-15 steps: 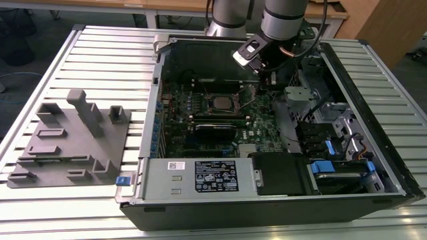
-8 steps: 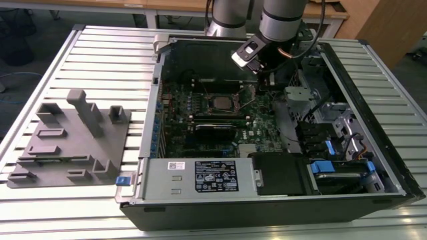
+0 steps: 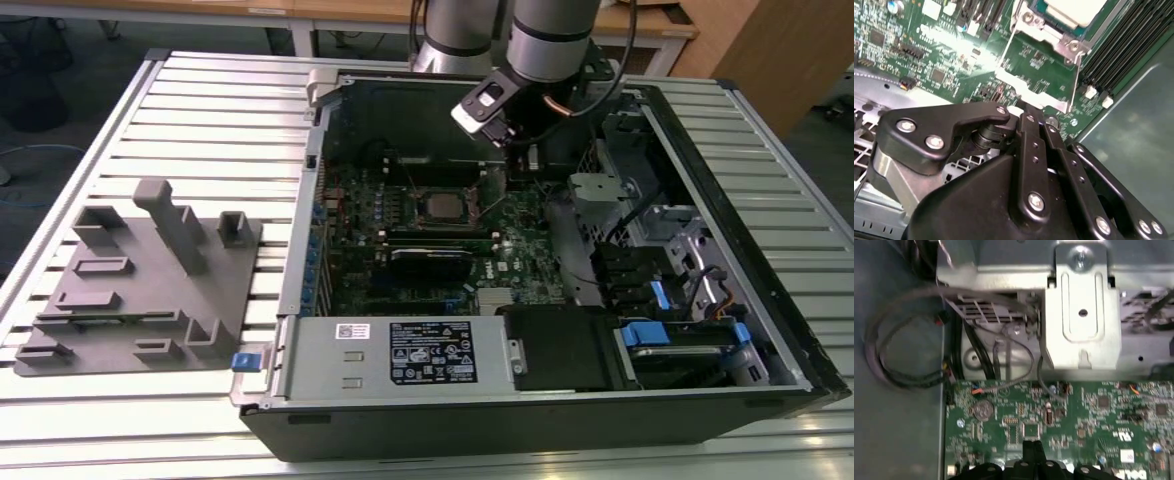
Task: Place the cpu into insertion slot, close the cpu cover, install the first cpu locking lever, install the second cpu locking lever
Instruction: 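Close the cpu cover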
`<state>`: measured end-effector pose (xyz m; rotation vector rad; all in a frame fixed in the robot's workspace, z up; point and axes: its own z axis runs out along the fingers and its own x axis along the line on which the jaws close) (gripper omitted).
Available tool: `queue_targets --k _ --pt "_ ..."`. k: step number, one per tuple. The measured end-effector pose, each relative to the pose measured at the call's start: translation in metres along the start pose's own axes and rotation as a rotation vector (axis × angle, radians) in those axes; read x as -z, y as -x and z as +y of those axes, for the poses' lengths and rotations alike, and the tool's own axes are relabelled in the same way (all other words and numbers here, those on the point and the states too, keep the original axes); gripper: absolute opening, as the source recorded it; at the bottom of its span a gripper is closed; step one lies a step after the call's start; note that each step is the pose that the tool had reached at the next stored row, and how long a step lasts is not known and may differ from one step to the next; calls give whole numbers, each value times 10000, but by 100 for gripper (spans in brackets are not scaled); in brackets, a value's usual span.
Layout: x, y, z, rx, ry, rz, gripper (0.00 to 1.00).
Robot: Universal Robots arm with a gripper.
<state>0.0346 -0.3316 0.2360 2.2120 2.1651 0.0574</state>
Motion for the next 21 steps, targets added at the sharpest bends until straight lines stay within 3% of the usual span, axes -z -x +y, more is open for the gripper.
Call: queue_targets --k 16,21 --pt "15 -6 -522 -1 1 1 11" --pt "16 -6 -541 -1 0 0 11"
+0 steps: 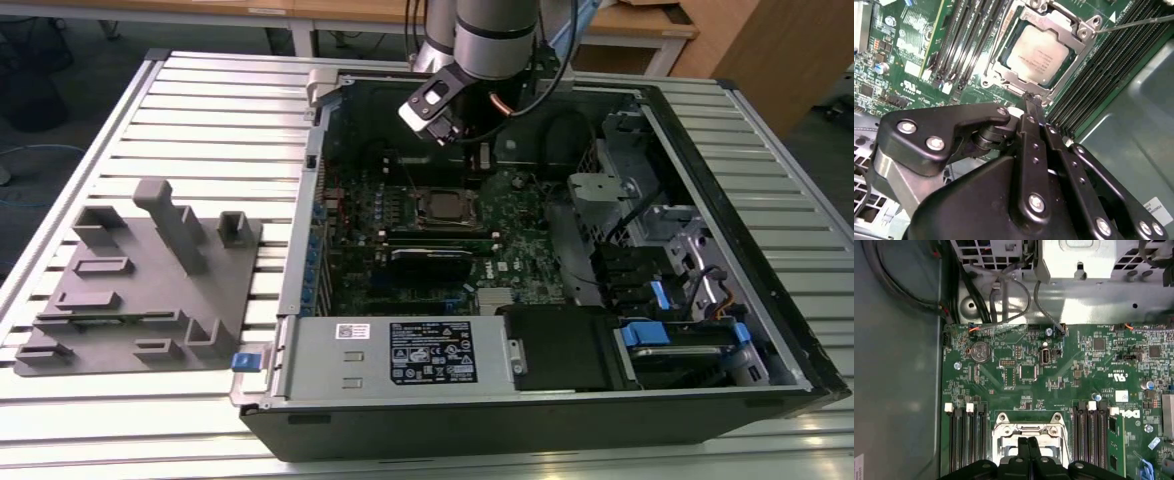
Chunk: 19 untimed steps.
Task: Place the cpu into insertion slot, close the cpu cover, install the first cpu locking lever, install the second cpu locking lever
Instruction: 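Close the cpu cover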
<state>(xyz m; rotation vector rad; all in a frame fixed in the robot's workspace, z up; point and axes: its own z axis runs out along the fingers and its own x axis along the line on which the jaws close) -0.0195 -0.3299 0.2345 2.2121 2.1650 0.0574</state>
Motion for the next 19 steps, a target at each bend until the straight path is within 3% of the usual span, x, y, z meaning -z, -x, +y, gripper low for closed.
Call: queue_targets --k 3,7,14,19 --pt "-1 0 -1 0 -23 2 11" --pt "-7 0 0 2 -496 -9 11" --pt "-8 0 -8 3 -543 -11 11" --pt "-30 1 -87 3 -542 -11 11"
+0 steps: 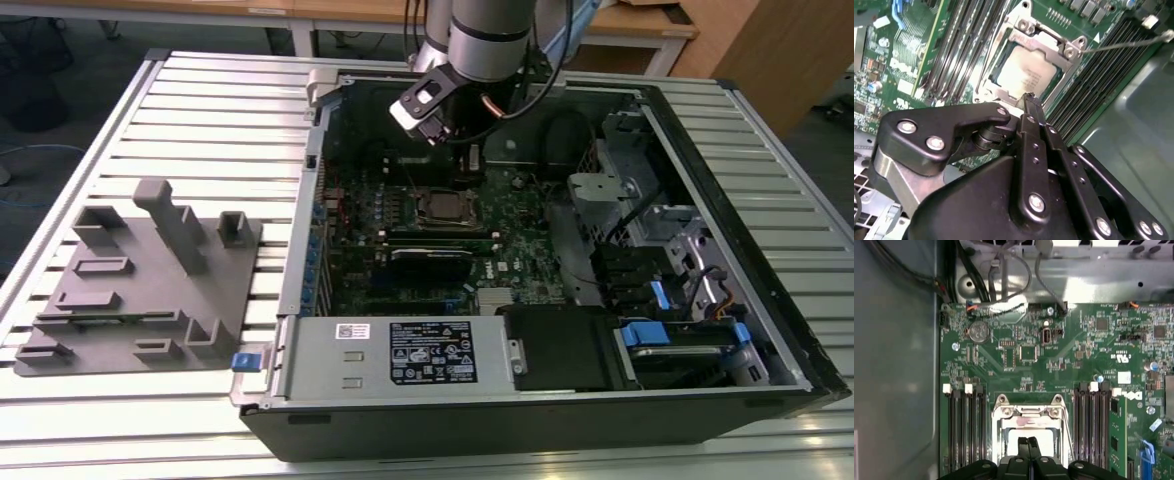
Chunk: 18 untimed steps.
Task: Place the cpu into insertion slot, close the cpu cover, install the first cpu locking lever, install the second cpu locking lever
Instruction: 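Close the cpu cover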
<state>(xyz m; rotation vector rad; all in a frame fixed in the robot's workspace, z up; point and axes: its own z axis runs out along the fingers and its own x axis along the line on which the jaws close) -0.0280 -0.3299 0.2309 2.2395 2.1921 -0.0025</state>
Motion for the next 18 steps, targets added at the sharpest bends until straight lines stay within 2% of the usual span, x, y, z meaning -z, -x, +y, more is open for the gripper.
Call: queue_targets --k 7,13,15,18 --pt "-80 2 -114 8 53 -3 11" --pt "-84 2 -116 13 53 -16 11" --pt "-84 2 -116 180 54 -15 11" --pt "-88 2 -116 708 58 -10 11"
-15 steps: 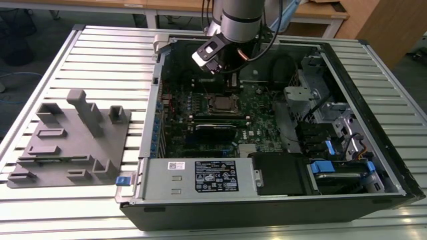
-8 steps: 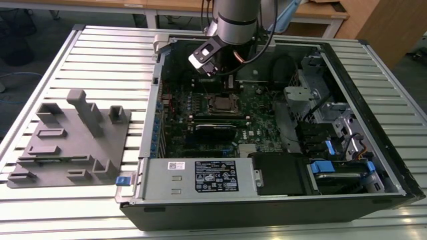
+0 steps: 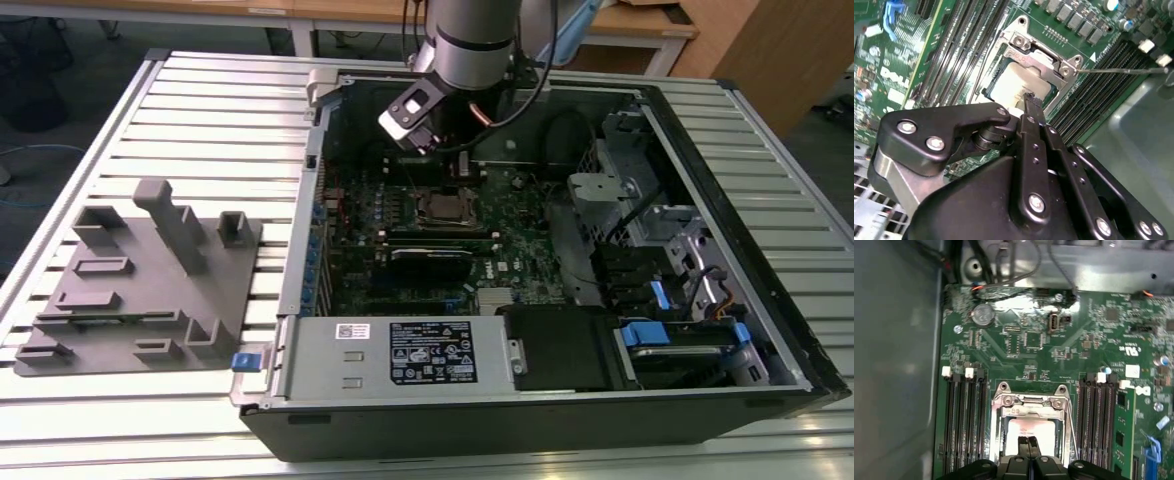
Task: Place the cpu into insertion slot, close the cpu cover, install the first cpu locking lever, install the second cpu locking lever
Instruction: 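Close the cpu cover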
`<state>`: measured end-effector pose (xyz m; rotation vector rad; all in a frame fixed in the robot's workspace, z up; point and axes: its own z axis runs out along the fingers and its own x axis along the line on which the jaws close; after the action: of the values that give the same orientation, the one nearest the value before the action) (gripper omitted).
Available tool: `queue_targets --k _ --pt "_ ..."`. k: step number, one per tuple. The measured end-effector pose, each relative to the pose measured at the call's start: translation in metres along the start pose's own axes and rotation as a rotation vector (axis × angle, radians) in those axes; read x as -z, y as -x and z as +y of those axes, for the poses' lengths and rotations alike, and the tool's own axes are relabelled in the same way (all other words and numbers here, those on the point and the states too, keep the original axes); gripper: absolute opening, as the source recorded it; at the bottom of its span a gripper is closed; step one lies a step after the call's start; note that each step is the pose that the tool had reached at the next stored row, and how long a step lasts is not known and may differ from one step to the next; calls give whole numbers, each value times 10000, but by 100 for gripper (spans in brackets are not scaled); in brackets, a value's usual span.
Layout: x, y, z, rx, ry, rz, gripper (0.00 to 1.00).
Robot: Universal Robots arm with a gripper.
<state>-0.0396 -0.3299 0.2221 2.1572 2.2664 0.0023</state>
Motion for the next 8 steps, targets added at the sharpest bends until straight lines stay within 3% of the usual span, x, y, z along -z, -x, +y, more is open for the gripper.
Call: queue_targets --k 8 --pt "-17 0 0 1450 12 14 11"
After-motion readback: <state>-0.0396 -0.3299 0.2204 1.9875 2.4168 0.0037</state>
